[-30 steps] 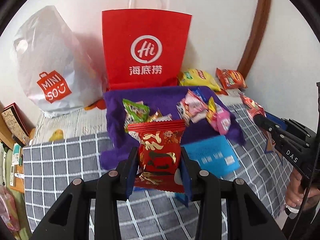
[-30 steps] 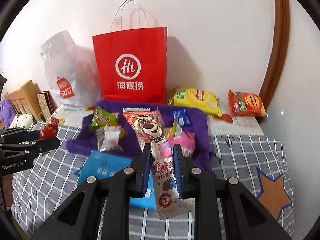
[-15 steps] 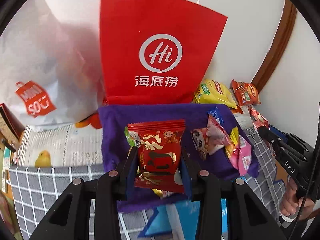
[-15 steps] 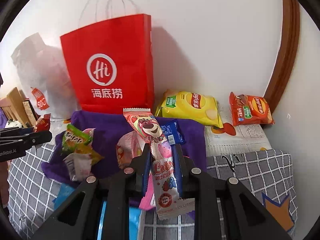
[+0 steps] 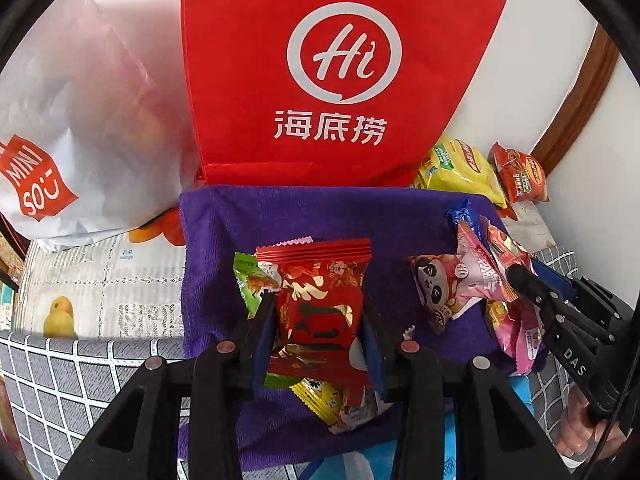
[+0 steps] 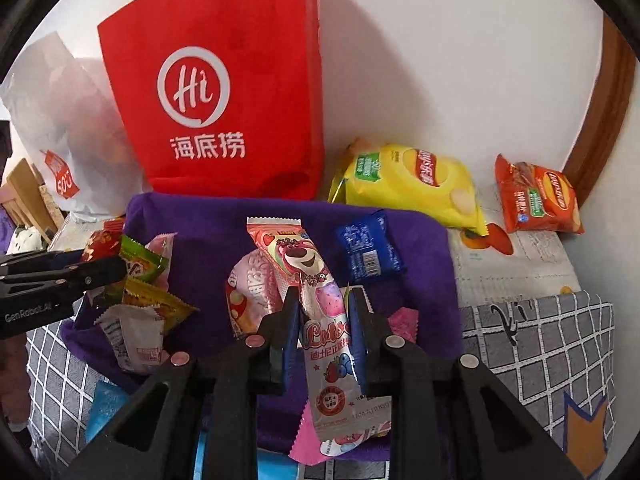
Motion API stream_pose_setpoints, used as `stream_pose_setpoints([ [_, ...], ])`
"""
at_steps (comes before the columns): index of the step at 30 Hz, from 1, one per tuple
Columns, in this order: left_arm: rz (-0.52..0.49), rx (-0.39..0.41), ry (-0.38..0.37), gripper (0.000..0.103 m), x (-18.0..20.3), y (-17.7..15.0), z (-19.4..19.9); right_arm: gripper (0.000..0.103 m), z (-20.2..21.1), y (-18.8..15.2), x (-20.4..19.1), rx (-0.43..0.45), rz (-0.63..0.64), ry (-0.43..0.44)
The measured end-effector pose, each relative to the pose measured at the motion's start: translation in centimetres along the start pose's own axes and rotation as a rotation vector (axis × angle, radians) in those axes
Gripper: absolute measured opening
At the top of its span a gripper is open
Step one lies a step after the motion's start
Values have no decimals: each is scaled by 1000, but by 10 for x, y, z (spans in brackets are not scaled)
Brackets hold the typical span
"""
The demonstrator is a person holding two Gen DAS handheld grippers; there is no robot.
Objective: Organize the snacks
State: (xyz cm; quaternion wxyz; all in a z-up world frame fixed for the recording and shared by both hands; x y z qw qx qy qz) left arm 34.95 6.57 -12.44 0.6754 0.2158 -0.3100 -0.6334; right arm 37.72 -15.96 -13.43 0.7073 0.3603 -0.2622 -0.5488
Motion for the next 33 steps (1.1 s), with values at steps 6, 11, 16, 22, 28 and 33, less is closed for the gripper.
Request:
stream_pose_setpoints([
  [6, 1, -9, -9, 43, 3, 4, -3, 36, 5, 0, -1, 13, 22, -4],
  [11, -9, 2, 17, 59, 5, 5, 7, 38, 17, 3, 0, 21, 15, -7],
  [16, -29, 32, 9, 67, 13, 0, 38, 42, 43, 6, 1, 45, -4, -9],
  [22, -32, 56, 2, 68, 21, -11, 79, 44, 80, 7, -3, 63, -23, -10],
  [28, -34, 89, 1, 68, 31, -25, 123, 54, 124, 2, -9, 88, -36, -23],
  [33, -51, 126, 13, 75, 43, -41, 162, 65, 165, -5, -11, 90, -69, -21],
])
Point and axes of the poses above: each gripper's, at about its wrist camera, not at the fingertips, and z roughly against the way its jaws point, x to its right, y to its top, the point moved 1 cm from there along -z, roughly the way its jaws point, and after that the axes turned 13 degrees about x, right-handed, at the moved point
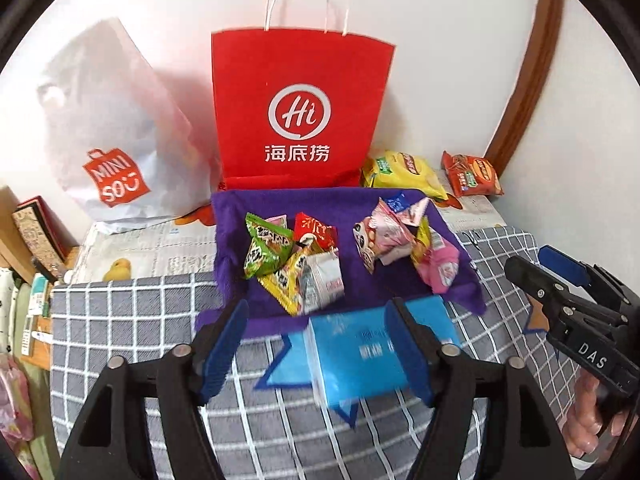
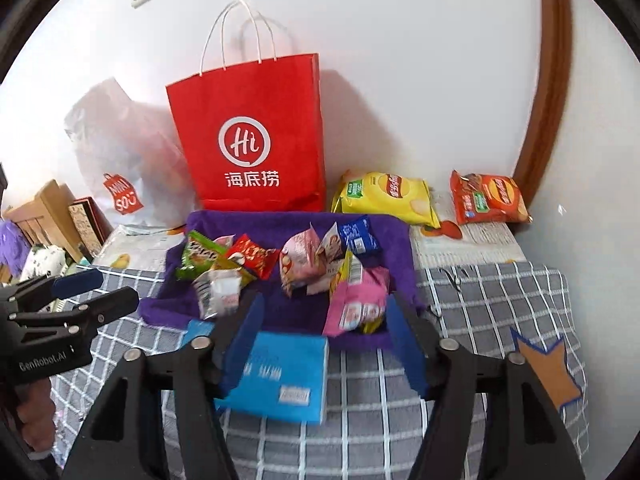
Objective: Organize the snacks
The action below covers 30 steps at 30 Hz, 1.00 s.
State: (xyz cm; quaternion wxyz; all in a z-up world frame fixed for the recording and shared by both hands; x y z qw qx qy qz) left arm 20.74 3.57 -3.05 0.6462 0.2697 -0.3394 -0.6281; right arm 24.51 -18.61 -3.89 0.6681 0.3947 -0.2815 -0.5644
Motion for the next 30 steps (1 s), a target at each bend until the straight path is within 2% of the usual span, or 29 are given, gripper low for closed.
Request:
stream_pose_setpoints([
  [4, -12, 40, 6, 77, 10, -13, 36, 69, 35, -7, 3, 20, -18, -19],
  [7, -7, 63, 18, 86, 15, -23, 58, 69, 62, -16, 5, 30, -20, -37],
  [14, -34, 141, 39, 91, 32, -46, 109, 69, 112, -42, 12, 45, -46, -69],
  [16, -35, 169, 41, 95, 36, -53, 124, 79, 124, -48, 12, 49, -50, -66],
  [20, -18, 199, 35, 97, 40, -63, 145, 86, 149, -58, 11, 83, -30, -83],
  [22, -18, 205, 39, 97, 42, -65, 150, 94, 160, -61, 10, 109, -25, -85],
  [24, -20, 216, 44, 98, 43, -68, 156, 97, 171, -63, 10, 139, -27, -98],
  [30, -6, 231, 47, 99, 45, -73, 168, 98, 185, -66, 14, 147, -43, -93],
])
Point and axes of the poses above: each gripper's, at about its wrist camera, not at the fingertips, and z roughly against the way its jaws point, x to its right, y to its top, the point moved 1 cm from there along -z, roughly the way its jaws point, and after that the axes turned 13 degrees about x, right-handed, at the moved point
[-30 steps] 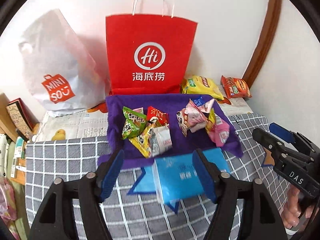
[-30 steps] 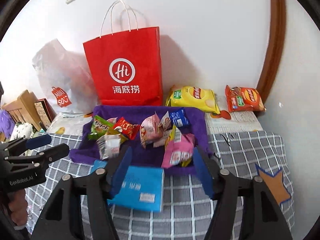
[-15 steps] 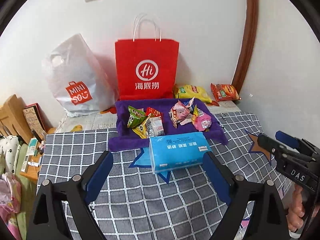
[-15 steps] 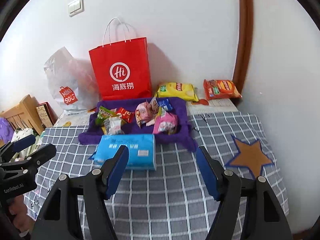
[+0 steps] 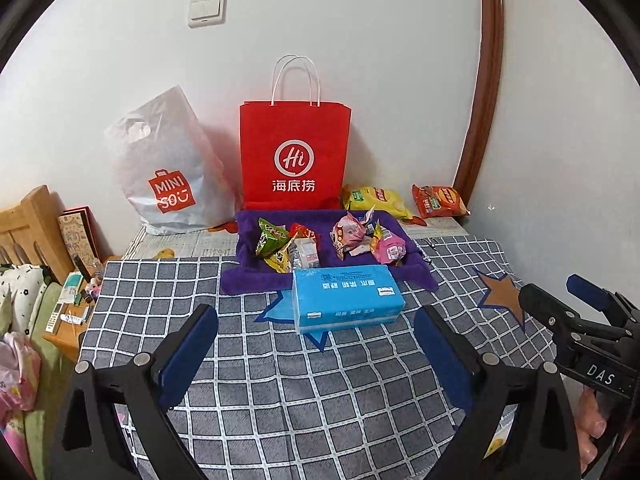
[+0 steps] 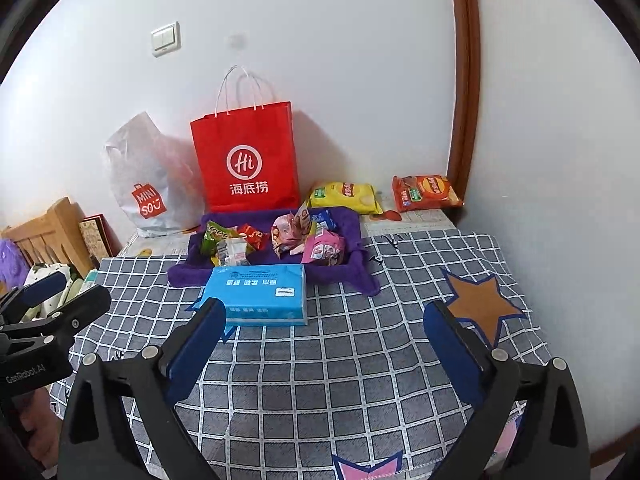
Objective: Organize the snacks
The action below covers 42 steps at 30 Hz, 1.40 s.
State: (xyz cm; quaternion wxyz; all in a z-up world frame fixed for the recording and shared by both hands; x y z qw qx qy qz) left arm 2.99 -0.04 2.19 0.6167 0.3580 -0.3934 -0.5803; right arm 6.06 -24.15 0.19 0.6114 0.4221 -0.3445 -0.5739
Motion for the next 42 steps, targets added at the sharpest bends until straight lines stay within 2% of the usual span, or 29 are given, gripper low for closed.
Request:
stream_pose_setpoints([
  [15, -4, 4, 0, 100, 5, -3, 9, 98, 15, -1, -1, 17, 11, -11],
  [42, 1, 0, 3, 100, 4, -6, 9, 98, 12, -7, -3, 5, 6, -13],
])
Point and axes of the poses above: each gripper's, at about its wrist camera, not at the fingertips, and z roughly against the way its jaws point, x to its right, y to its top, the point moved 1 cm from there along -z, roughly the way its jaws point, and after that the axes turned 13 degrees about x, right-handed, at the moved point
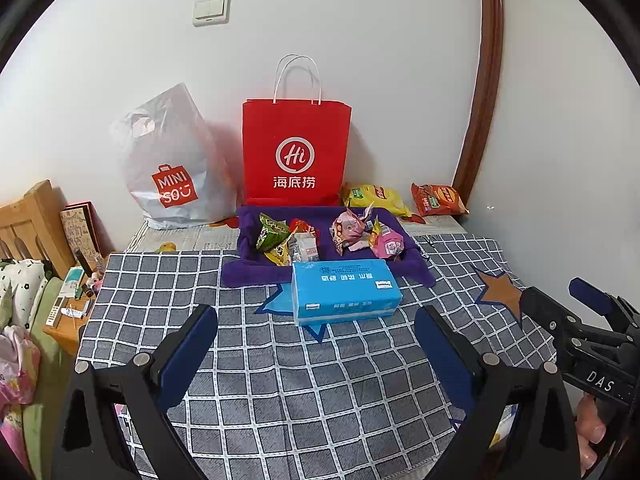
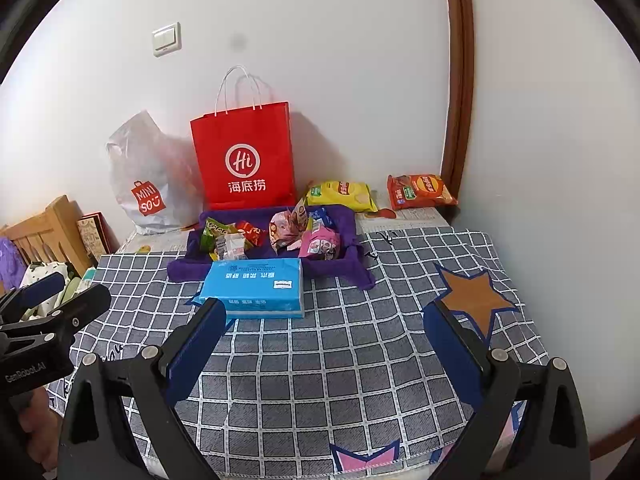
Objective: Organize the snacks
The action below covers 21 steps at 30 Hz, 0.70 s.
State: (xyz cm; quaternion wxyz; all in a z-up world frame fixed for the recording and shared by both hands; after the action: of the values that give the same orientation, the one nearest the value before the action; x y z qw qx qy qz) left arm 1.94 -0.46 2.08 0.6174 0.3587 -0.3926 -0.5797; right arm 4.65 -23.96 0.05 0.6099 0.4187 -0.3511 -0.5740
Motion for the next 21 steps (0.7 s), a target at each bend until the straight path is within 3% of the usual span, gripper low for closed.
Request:
stream_pose_setpoints([
  [21, 0, 7, -1, 100, 2, 1, 2, 98, 5, 1, -2, 4, -3, 1],
])
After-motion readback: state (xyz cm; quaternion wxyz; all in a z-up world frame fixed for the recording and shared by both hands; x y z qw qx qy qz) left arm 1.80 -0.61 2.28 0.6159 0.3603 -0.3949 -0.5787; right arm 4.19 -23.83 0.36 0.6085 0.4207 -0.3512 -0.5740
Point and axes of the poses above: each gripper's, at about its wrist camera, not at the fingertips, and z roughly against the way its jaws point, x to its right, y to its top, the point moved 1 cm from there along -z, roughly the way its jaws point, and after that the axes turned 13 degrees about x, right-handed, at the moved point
